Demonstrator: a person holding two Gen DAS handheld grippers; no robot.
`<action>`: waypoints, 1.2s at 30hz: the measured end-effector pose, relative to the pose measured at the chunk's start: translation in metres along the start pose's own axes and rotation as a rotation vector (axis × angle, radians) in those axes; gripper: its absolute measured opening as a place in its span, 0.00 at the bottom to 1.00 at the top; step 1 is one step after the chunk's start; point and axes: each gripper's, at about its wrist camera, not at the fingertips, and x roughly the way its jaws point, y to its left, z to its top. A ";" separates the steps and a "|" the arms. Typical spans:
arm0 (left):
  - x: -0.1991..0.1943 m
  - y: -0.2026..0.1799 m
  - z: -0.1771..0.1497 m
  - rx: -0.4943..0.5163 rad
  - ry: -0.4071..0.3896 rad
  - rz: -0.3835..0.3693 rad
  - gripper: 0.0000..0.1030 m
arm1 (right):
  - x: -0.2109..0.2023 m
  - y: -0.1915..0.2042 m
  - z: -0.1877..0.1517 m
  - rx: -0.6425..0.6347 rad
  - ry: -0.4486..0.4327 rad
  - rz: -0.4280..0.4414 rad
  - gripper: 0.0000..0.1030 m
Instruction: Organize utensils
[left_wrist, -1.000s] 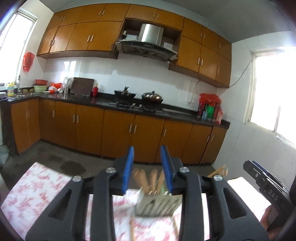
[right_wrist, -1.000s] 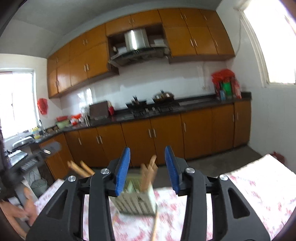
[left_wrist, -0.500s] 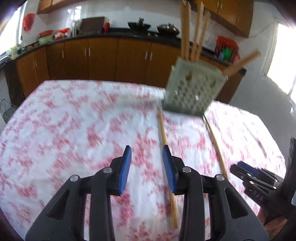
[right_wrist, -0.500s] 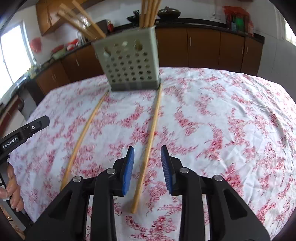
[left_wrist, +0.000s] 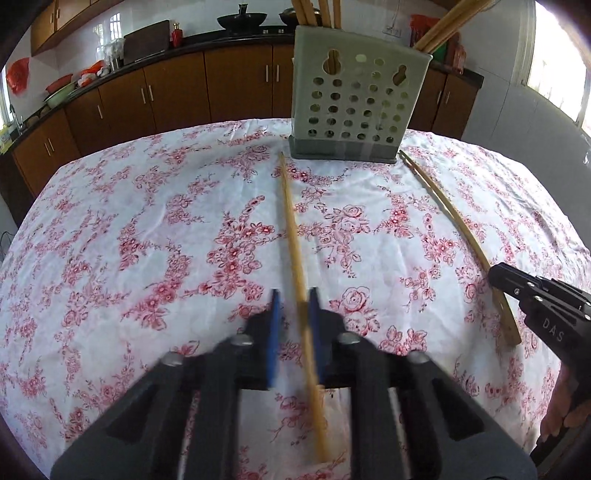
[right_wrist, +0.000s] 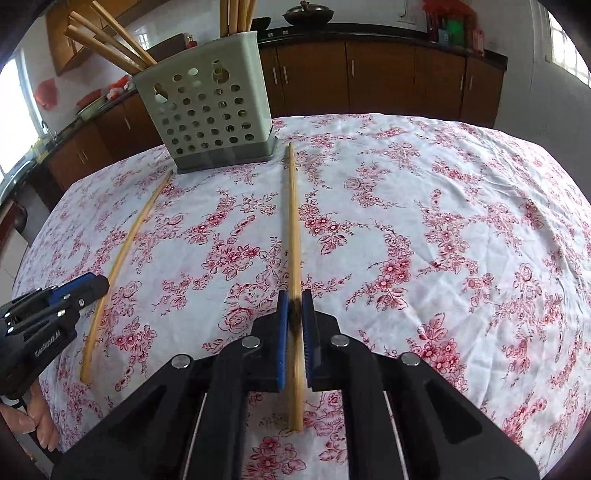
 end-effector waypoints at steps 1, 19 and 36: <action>0.002 0.001 0.001 -0.005 -0.001 0.011 0.08 | 0.001 0.001 0.001 -0.009 -0.002 -0.004 0.08; 0.020 0.075 0.022 -0.145 -0.026 0.028 0.09 | 0.021 -0.017 0.024 -0.030 -0.022 -0.059 0.08; 0.020 0.076 0.021 -0.173 -0.030 -0.001 0.10 | 0.021 -0.017 0.025 -0.029 -0.021 -0.058 0.08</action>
